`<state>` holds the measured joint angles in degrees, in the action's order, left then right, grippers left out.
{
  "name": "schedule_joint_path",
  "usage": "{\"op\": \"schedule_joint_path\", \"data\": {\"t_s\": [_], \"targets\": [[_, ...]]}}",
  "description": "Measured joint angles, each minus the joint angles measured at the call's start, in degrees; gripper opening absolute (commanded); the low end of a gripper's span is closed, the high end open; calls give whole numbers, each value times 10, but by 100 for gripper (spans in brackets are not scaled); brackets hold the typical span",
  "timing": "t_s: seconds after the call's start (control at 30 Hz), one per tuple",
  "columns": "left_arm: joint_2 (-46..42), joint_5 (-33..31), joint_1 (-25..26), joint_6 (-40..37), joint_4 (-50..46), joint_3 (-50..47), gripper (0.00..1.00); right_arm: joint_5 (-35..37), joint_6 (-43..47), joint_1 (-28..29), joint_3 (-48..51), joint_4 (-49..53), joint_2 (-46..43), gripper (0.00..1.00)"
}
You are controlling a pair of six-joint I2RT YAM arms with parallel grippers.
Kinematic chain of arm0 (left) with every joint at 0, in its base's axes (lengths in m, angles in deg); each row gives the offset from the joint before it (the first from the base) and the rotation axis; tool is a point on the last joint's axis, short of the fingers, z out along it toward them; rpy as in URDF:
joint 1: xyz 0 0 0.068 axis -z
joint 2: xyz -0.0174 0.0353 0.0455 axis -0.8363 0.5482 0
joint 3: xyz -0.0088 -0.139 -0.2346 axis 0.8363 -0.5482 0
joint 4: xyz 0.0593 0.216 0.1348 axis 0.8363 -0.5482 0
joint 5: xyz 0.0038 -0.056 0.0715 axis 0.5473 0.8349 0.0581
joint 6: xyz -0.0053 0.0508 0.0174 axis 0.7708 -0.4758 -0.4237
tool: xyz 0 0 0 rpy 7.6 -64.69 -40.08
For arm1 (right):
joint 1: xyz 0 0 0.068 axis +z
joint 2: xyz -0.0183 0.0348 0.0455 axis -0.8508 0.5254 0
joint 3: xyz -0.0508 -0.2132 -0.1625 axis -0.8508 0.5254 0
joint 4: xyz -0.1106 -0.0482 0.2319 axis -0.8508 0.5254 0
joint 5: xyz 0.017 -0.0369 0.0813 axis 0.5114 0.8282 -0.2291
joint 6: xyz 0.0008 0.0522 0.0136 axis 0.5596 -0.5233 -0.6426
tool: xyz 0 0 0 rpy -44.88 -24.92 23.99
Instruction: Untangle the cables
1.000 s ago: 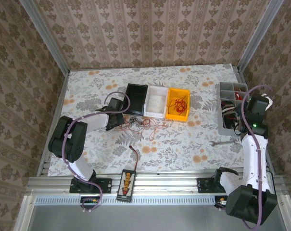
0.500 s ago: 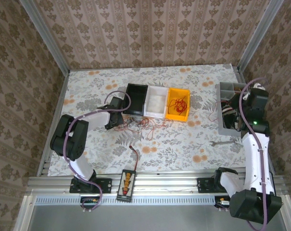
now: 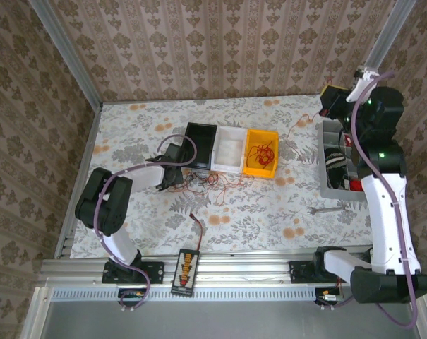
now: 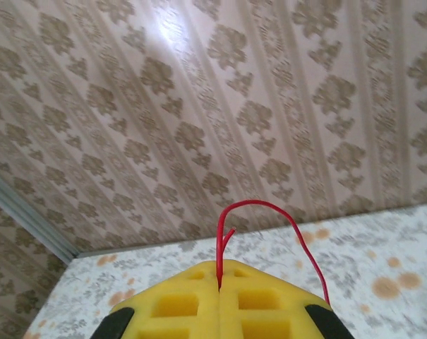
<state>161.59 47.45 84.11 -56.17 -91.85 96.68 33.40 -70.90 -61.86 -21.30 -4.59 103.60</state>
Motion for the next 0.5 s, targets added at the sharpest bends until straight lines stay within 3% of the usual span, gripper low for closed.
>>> {"op": "schedule_joint_path", "data": {"t_s": [0.5], "targets": [[0, -1, 0, -4, 4, -1, 0, -28, -26, 86, -16, -55, 144, 3]]}}
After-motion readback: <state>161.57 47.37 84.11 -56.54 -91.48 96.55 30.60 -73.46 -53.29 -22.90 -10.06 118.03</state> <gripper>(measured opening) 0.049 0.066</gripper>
